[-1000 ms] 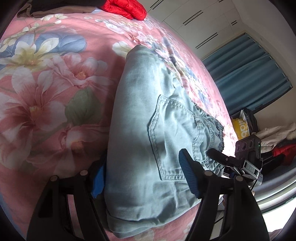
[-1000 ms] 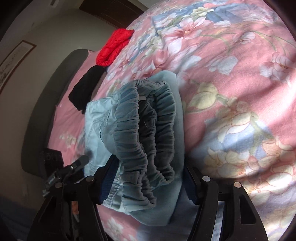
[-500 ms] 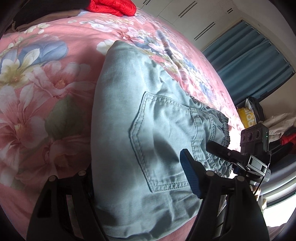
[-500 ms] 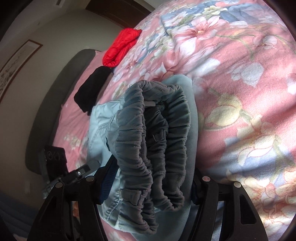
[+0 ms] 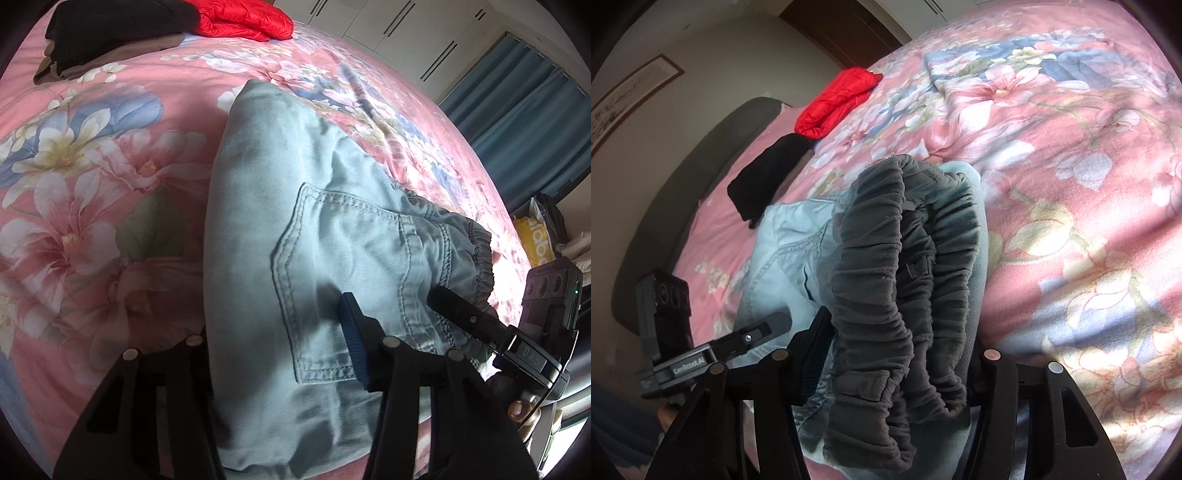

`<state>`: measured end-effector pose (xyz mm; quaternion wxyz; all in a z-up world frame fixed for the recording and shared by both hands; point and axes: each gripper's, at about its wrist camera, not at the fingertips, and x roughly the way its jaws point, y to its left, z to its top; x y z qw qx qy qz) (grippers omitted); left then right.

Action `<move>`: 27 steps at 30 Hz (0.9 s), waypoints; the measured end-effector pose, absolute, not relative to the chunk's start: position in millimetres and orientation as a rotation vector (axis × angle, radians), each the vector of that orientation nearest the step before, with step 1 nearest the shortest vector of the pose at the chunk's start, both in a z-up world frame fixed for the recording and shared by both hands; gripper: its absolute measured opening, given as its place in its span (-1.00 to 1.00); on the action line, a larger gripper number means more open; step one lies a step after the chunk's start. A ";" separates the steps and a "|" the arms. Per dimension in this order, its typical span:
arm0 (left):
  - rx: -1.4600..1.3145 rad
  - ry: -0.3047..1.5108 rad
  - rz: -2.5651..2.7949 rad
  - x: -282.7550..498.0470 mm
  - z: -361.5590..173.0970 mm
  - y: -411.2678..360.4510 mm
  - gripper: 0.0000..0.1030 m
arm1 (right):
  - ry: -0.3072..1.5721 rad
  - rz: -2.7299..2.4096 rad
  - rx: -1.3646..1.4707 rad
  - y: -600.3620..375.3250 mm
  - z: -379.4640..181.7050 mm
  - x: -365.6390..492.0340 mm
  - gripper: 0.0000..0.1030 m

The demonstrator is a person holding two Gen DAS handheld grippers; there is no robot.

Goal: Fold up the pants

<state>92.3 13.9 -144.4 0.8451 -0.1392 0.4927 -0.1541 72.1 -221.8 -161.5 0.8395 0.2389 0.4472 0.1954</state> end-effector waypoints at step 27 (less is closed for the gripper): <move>-0.234 0.905 -0.314 13.2 -85.0 12.9 -0.36 | 0.741 0.421 0.271 -183.1 -93.9 0.0 -0.22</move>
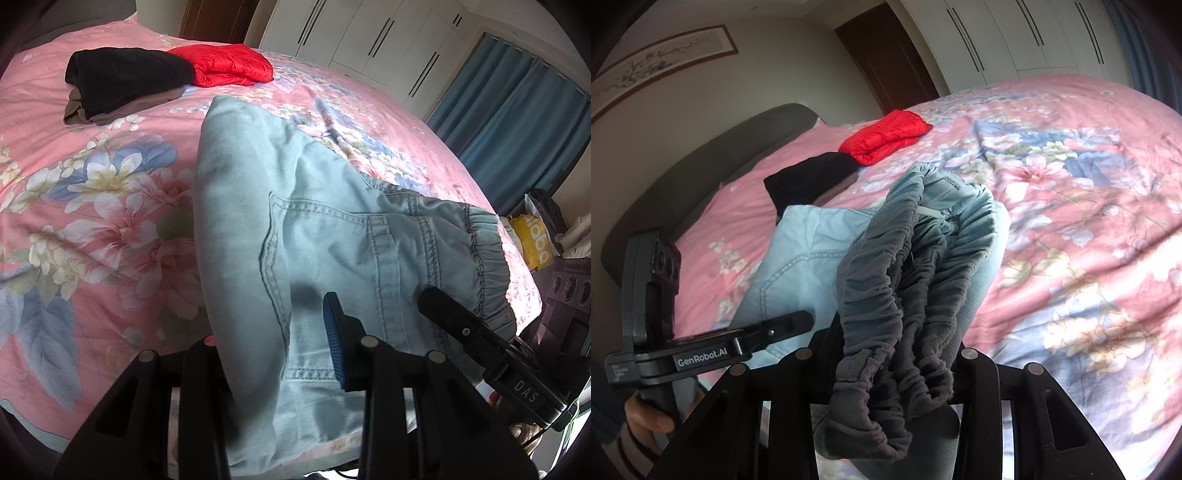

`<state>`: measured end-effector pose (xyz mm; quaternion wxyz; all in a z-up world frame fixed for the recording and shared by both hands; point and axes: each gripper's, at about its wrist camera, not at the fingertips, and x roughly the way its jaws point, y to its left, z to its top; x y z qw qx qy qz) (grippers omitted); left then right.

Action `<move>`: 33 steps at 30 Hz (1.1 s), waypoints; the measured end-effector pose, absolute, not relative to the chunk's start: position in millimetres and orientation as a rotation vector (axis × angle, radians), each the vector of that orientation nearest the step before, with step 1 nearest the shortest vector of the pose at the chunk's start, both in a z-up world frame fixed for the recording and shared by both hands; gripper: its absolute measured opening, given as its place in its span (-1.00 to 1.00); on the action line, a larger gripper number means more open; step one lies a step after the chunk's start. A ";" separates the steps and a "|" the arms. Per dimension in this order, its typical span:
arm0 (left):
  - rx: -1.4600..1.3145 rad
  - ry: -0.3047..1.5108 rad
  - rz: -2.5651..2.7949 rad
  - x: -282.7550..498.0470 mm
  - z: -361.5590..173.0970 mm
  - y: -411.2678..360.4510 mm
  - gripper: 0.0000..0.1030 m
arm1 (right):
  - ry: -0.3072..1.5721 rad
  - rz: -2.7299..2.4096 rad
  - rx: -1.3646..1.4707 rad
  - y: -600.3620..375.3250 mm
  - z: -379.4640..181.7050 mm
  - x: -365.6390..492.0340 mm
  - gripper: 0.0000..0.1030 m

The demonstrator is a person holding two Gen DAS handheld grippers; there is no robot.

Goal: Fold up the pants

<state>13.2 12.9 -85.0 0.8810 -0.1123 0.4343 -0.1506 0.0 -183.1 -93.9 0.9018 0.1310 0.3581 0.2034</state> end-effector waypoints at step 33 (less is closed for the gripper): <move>-0.228 0.674 -0.336 -58.3 -15.8 35.9 -0.36 | 0.540 0.478 0.178 -156.9 -28.5 -66.3 -0.22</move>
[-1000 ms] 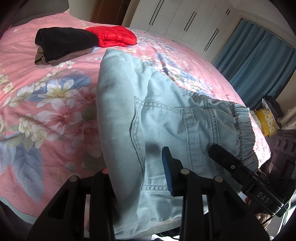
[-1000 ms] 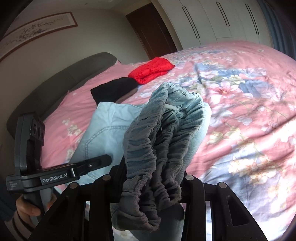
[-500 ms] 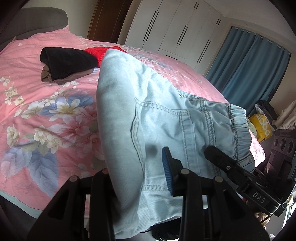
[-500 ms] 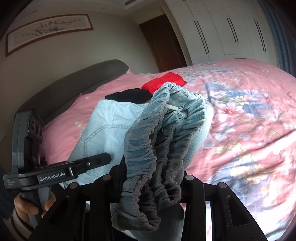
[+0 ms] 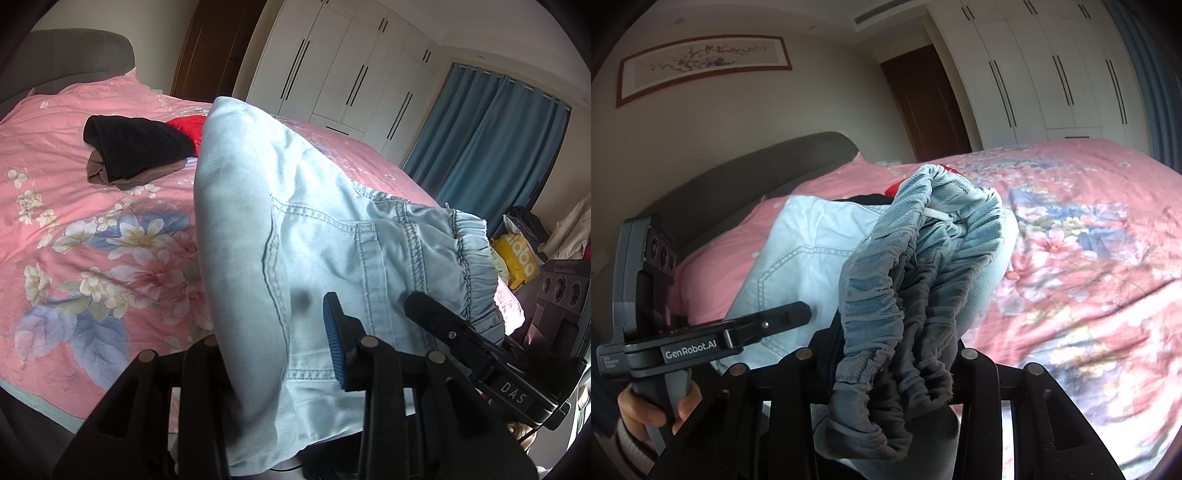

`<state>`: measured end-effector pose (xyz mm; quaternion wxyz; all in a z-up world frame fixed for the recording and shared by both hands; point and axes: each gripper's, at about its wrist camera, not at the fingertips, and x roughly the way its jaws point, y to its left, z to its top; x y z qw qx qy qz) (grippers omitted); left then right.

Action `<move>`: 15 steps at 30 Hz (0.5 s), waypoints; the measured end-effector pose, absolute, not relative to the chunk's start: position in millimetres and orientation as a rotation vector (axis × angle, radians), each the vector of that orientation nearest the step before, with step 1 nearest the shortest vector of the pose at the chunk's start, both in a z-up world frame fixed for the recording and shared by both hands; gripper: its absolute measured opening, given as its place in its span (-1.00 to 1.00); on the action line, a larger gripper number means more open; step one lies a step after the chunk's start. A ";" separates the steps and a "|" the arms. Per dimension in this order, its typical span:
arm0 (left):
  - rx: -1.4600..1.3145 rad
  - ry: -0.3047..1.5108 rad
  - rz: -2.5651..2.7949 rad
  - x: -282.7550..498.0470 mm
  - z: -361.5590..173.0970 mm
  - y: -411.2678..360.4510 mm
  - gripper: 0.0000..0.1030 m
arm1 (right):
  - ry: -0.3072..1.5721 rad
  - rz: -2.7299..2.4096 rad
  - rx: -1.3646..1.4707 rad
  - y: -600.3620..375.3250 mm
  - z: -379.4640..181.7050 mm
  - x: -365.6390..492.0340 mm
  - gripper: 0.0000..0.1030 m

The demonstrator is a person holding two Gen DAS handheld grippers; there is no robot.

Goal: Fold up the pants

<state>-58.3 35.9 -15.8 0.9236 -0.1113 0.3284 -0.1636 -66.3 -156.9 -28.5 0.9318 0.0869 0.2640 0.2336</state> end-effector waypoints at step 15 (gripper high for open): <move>-0.178 0.609 -0.347 -42.7 13.0 22.4 -0.36 | 0.486 0.485 0.181 -162.8 -10.1 -51.2 -0.22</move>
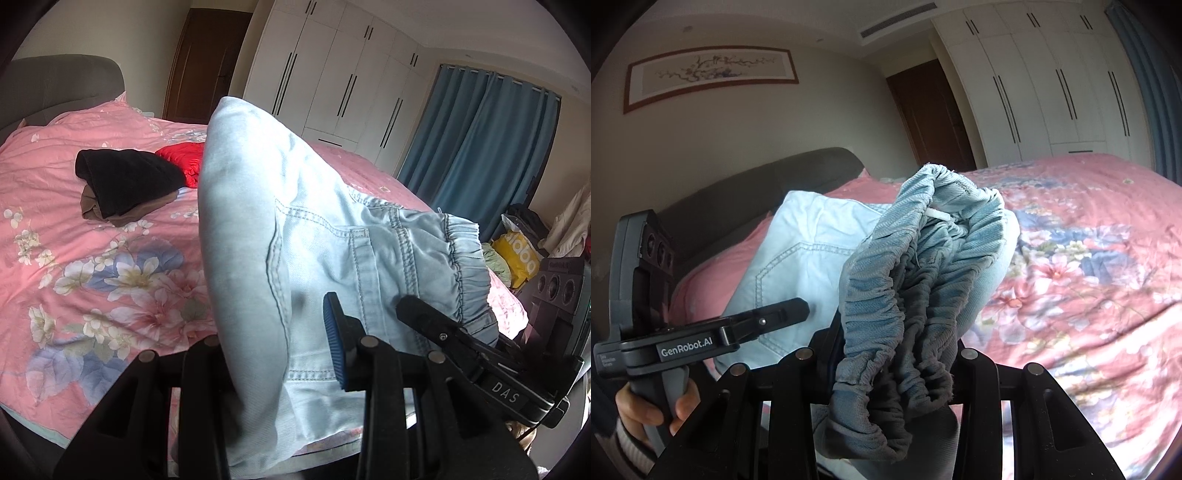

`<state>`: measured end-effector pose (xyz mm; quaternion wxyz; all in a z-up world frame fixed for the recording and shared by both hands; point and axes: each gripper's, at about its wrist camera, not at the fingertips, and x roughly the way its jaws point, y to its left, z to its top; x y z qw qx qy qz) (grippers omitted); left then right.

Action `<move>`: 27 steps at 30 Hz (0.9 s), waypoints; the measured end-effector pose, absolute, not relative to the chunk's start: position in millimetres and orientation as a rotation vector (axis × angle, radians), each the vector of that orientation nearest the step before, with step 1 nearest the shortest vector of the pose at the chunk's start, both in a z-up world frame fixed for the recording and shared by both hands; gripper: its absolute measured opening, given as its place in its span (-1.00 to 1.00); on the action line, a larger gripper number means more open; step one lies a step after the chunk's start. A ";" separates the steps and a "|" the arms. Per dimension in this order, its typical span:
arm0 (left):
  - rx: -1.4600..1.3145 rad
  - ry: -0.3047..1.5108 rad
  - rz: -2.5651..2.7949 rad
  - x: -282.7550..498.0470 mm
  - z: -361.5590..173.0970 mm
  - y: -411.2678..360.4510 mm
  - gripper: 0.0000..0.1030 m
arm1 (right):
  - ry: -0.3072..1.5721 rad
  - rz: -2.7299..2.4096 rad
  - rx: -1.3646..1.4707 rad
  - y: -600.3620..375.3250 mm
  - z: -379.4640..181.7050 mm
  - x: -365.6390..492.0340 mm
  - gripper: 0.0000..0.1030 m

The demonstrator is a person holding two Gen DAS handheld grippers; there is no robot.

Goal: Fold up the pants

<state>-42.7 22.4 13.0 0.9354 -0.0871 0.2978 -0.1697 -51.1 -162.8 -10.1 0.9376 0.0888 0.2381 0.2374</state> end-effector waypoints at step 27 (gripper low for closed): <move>-0.166 0.651 -0.357 34.1 2.2 4.5 -0.36 | 0.539 0.454 0.210 -176.6 -9.0 9.6 -0.22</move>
